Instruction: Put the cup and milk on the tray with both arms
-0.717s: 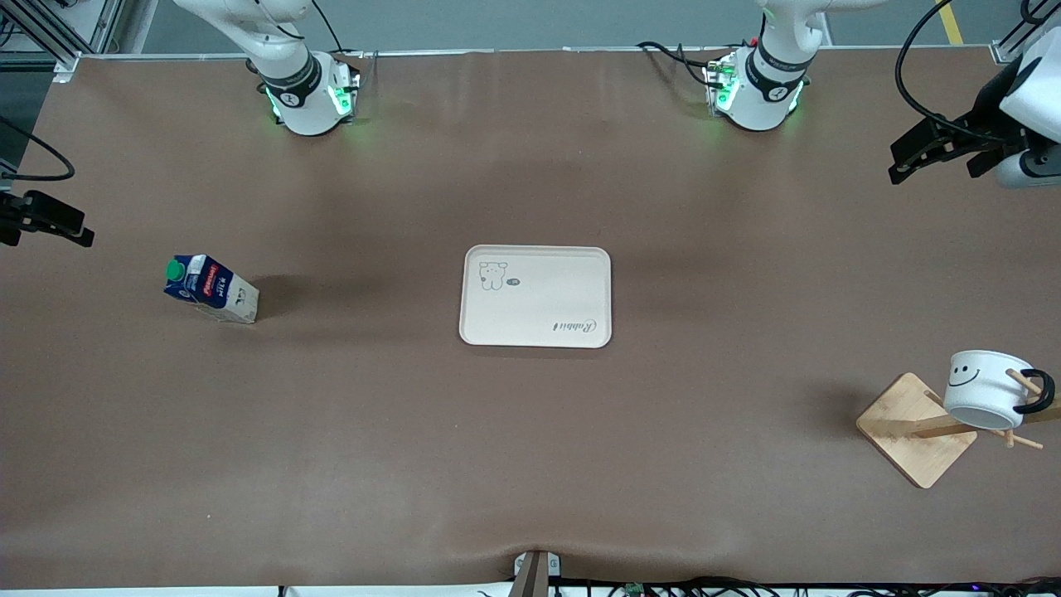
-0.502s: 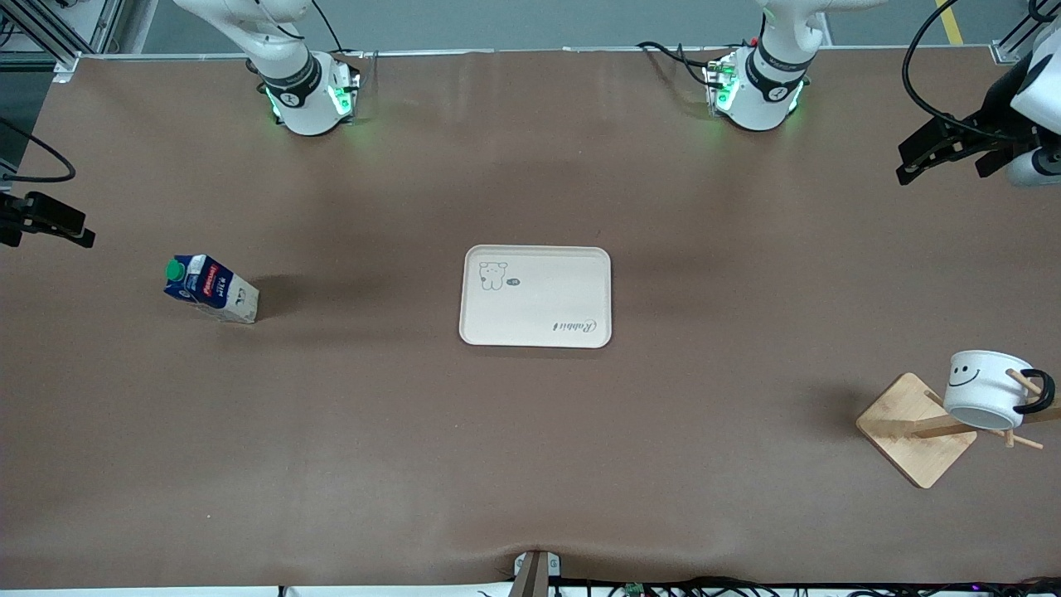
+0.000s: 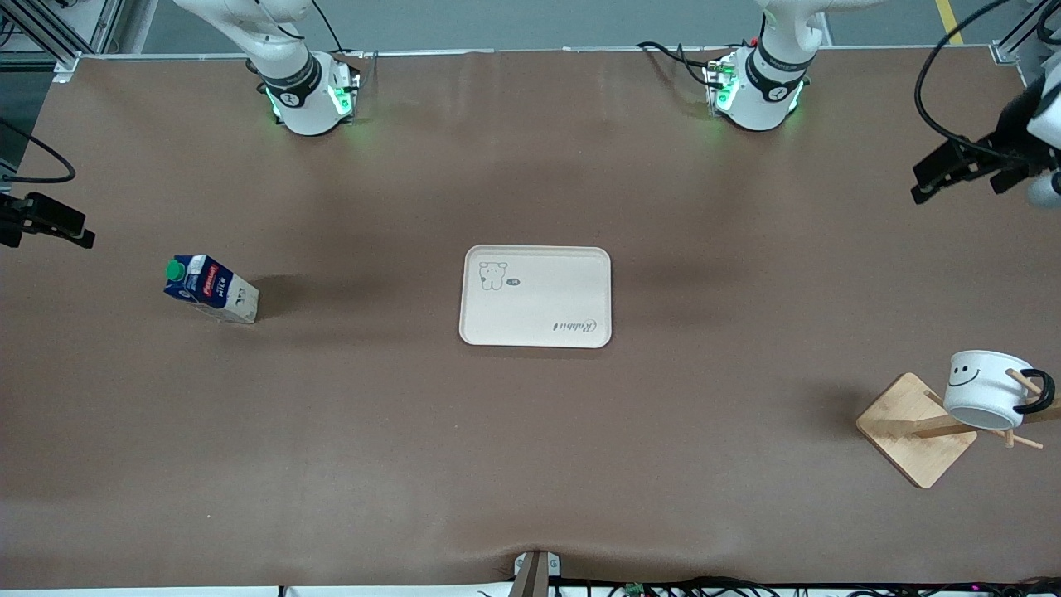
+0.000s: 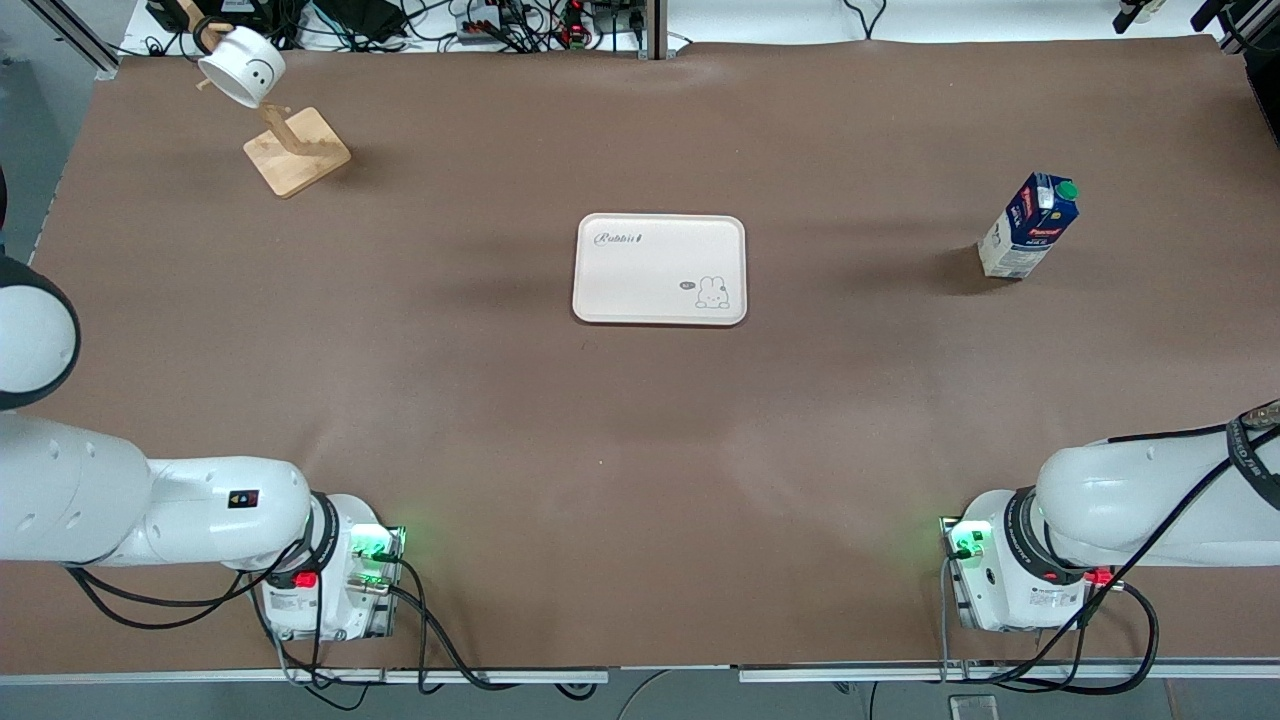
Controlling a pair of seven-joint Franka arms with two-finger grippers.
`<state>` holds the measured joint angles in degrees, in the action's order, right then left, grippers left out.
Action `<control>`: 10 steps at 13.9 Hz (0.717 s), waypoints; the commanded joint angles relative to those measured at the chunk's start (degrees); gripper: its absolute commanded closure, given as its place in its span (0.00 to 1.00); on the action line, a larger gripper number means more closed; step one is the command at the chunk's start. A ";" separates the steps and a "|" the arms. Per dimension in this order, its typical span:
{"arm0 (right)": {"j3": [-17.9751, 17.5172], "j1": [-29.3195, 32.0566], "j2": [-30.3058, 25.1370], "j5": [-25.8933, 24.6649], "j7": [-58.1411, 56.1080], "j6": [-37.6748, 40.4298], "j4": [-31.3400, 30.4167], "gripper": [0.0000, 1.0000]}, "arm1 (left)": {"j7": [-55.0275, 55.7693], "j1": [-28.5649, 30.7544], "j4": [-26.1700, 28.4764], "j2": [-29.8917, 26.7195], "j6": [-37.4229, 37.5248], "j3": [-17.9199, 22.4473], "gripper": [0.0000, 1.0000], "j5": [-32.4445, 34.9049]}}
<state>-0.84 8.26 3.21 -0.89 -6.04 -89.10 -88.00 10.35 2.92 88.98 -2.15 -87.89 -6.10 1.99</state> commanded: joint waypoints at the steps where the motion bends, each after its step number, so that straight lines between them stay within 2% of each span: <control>1: -0.39 0.70 0.66 0.80 0.33 0.59 1.43 0.00 | 0.64 3.39 3.55 -0.84 -6.04 -0.41 0.00 0.91; 5: -0.39 0.53 0.66 0.80 0.33 0.59 1.43 0.00 | 3.43 5.34 11.02 -0.75 -18.95 -0.41 0.00 0.56; 8: -0.39 0.35 0.66 0.80 0.33 0.59 1.43 0.00 | 9.41 5.61 15.24 -0.40 -24.42 -0.32 0.00 0.56; 10: -0.39 0.35 0.66 0.80 0.24 0.50 1.60 0.00 | 9.69 8.05 20.07 -1.62 -30.82 -0.41 0.00 0.74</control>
<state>-0.91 8.25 3.27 -0.88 -6.04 -89.10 -87.93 18.87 8.48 104.01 -1.37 -113.49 -6.01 2.07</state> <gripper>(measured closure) 0.000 0.000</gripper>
